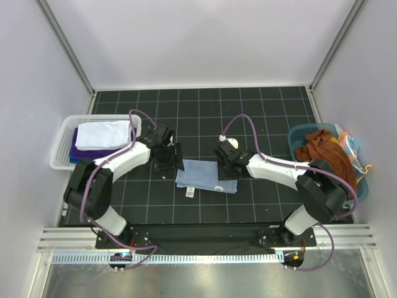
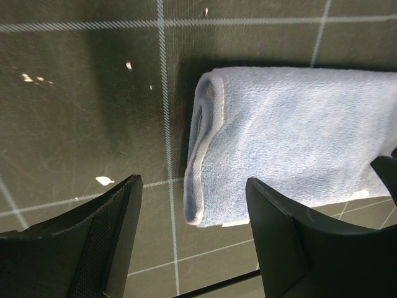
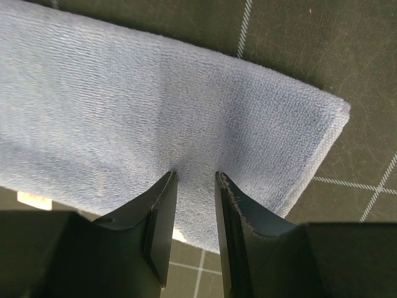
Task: Fold and stack the towels
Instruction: Neatly place the folded towel into the bin
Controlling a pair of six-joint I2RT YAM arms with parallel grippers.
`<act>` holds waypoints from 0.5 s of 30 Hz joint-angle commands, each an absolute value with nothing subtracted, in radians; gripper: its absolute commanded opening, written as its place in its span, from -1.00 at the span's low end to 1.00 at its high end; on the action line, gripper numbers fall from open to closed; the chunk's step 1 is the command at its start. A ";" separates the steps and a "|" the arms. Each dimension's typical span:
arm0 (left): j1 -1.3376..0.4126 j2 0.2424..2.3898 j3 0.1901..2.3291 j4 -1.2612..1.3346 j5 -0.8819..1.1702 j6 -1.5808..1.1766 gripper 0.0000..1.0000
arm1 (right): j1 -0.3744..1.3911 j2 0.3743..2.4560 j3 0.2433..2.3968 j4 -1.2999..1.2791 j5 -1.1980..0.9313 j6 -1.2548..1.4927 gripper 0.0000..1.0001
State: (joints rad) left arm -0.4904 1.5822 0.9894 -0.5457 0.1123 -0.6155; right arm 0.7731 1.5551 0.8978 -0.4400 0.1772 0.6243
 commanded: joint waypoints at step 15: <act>-0.483 1.677 0.905 -0.410 0.216 -0.632 0.41 | 0.743 1.586 0.835 -0.397 0.236 0.604 -0.24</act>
State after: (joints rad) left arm -0.4877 1.6428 0.9363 -0.4564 0.1936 -0.6220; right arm 0.7620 1.5734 0.8532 -0.4023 0.1986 0.6220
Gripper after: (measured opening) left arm 0.708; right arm 0.380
